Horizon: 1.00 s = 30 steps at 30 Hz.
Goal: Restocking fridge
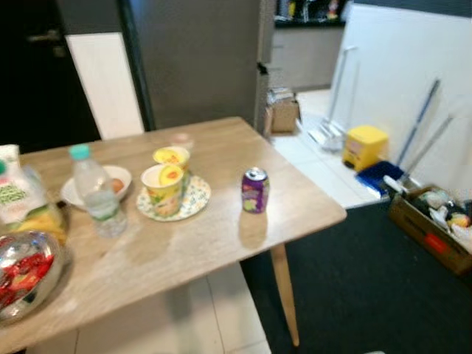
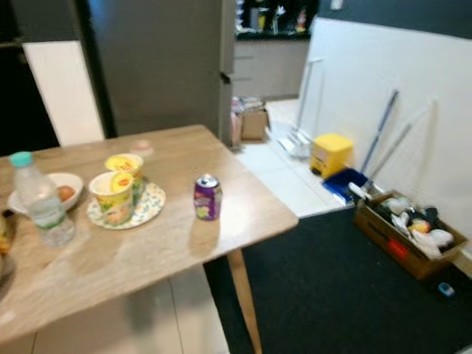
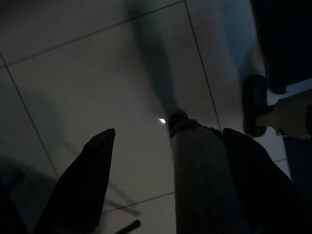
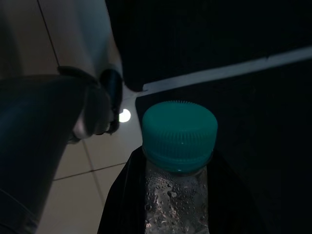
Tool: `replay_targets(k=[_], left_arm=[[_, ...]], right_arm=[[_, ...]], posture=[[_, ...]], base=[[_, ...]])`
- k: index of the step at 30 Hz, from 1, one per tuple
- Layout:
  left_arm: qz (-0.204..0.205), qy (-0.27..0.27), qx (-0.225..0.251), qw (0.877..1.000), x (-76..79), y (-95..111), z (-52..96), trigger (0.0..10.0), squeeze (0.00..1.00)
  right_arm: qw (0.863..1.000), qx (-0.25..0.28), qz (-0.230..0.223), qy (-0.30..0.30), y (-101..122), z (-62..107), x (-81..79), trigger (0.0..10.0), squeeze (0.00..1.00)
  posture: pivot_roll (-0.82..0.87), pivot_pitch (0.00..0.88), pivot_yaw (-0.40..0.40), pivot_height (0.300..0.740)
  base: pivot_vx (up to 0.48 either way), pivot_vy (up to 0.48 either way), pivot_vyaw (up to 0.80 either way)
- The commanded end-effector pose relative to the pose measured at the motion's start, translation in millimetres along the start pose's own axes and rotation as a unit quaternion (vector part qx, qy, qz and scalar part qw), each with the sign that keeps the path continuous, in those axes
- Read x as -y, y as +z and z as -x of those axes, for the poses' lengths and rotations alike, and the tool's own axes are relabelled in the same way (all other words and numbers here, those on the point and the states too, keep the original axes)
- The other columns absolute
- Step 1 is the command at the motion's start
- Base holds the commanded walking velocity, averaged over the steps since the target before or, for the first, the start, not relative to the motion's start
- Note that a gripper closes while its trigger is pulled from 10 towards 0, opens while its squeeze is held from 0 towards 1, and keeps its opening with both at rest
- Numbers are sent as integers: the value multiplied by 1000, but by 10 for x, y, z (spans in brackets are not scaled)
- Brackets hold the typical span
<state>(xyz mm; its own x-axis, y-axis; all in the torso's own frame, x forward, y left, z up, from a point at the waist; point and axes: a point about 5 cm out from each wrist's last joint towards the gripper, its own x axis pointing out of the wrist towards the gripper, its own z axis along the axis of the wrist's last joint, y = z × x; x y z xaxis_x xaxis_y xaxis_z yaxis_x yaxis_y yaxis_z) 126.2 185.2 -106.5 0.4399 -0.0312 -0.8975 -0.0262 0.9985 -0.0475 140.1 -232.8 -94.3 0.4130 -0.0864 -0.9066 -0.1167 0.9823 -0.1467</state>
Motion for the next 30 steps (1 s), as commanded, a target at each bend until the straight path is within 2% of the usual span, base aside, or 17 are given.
replay_targets(k=[1,30], left_arm=[[-4,2,6,1000,-17,53,-5,10000,0],[-4,0,7,1000,-8,56,-6,10000,0]], right_arm=[[1000,-1,4,-3,-2,3,23,10000,0],[1000,-5,12,3,-27,5,14,10000,0]], posture=[[-67,0,21,734],[-66,0,19,734]], base=[[0,0,-750],[0,0,-750]])
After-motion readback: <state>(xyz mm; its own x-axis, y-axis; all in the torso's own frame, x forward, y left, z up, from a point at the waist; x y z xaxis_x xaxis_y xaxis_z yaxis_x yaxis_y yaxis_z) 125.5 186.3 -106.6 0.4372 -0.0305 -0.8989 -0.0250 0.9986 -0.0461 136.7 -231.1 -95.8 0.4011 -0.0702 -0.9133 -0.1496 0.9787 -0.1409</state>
